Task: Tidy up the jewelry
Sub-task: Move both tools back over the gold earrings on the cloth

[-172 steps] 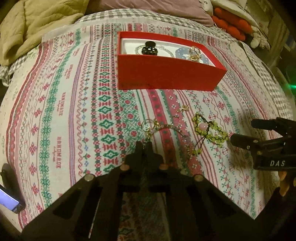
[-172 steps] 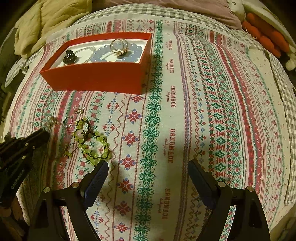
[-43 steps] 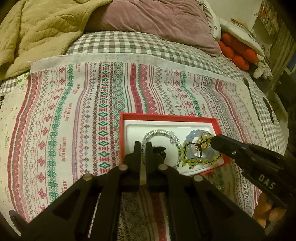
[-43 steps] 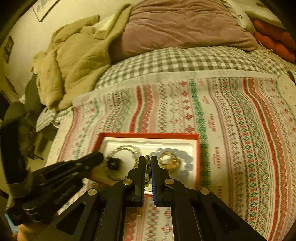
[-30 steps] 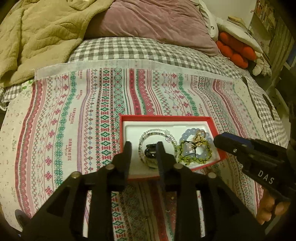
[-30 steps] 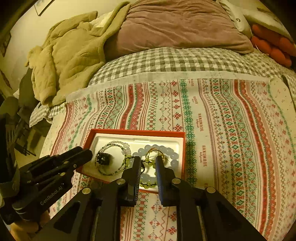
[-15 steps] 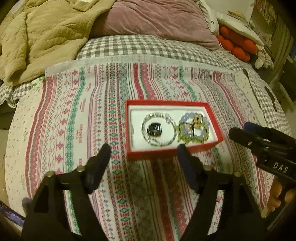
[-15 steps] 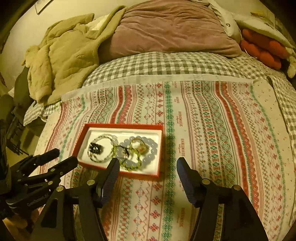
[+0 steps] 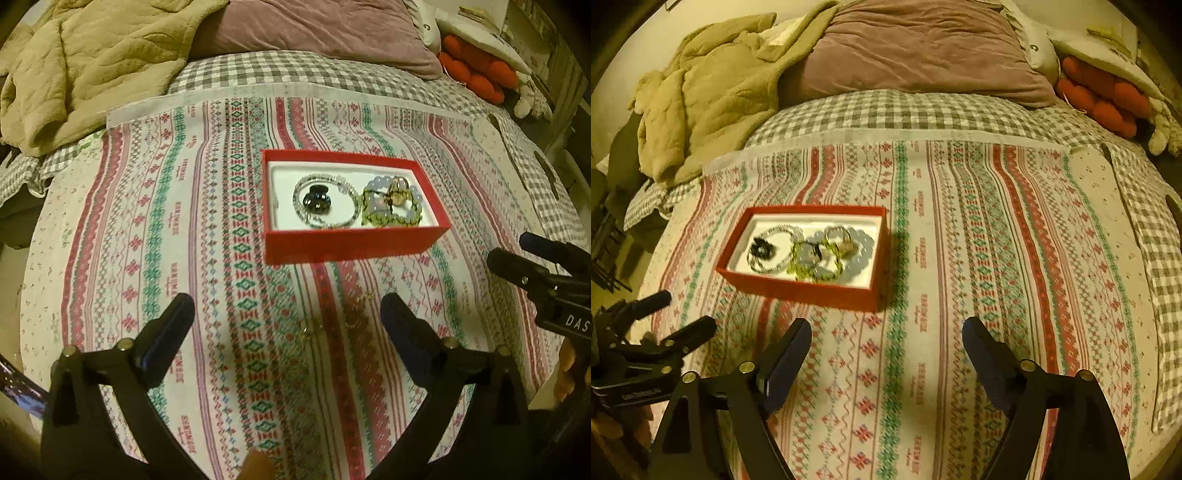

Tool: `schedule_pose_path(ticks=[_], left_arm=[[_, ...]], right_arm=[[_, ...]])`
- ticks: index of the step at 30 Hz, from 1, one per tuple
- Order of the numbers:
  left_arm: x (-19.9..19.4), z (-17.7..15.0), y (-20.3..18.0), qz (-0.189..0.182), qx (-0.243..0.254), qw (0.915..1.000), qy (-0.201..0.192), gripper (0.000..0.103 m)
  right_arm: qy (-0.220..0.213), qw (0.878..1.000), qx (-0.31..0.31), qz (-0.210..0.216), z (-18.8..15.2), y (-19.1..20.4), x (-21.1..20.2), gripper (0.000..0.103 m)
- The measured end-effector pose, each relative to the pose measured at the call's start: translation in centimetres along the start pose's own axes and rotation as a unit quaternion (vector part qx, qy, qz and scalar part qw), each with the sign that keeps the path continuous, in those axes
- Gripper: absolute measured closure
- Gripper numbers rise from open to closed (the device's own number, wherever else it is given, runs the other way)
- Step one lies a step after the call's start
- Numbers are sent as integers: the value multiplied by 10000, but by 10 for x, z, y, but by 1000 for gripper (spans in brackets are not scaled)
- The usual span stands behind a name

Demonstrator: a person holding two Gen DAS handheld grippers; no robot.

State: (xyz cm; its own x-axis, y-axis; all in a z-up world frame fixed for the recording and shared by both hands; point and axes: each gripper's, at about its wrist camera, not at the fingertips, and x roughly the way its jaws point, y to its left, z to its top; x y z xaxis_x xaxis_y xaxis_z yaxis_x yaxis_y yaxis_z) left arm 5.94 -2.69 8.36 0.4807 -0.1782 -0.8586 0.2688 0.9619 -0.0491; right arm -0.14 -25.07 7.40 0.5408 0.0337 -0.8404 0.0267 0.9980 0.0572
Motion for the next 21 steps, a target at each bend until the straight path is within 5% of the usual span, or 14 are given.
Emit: schedule_pose_path(ticks=[21], left_arm=[[12, -53, 16, 201, 327, 9988, 315, 1]], right_arm=[[701, 9952, -638, -222, -50, 28, 31, 11]])
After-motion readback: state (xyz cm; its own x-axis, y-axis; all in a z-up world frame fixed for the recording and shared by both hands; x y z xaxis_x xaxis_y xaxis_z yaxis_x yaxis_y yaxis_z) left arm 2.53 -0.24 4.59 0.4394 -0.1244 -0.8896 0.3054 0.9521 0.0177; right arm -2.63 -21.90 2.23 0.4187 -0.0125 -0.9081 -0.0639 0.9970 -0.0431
